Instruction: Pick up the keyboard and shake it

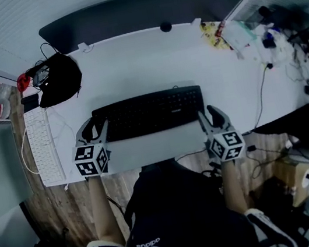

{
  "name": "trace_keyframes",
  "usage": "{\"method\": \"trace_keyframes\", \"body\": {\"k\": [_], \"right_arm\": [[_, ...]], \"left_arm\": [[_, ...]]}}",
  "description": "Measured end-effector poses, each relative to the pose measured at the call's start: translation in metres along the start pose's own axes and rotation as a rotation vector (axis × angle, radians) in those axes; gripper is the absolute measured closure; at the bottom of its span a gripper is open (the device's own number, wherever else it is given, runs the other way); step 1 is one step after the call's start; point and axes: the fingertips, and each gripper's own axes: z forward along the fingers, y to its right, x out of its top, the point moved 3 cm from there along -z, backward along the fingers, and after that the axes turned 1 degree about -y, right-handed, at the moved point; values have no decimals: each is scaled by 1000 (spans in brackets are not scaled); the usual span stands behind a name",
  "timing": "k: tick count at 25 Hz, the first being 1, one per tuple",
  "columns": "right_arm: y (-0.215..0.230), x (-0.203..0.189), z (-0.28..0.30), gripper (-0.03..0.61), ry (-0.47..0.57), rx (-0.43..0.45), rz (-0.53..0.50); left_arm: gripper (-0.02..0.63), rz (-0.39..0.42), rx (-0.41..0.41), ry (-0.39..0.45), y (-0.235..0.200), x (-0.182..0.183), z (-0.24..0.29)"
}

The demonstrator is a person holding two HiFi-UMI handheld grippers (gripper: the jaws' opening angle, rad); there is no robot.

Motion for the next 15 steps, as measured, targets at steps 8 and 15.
{"method": "trace_keyframes", "body": {"k": [8, 15], "right_arm": [[18, -35, 17, 405, -103, -9, 67], [28, -53, 29, 395, -172, -3, 108]], "left_arm": [[418, -90, 22, -138, -27, -27, 29], [410, -139, 58, -196, -48, -41, 41]]}}
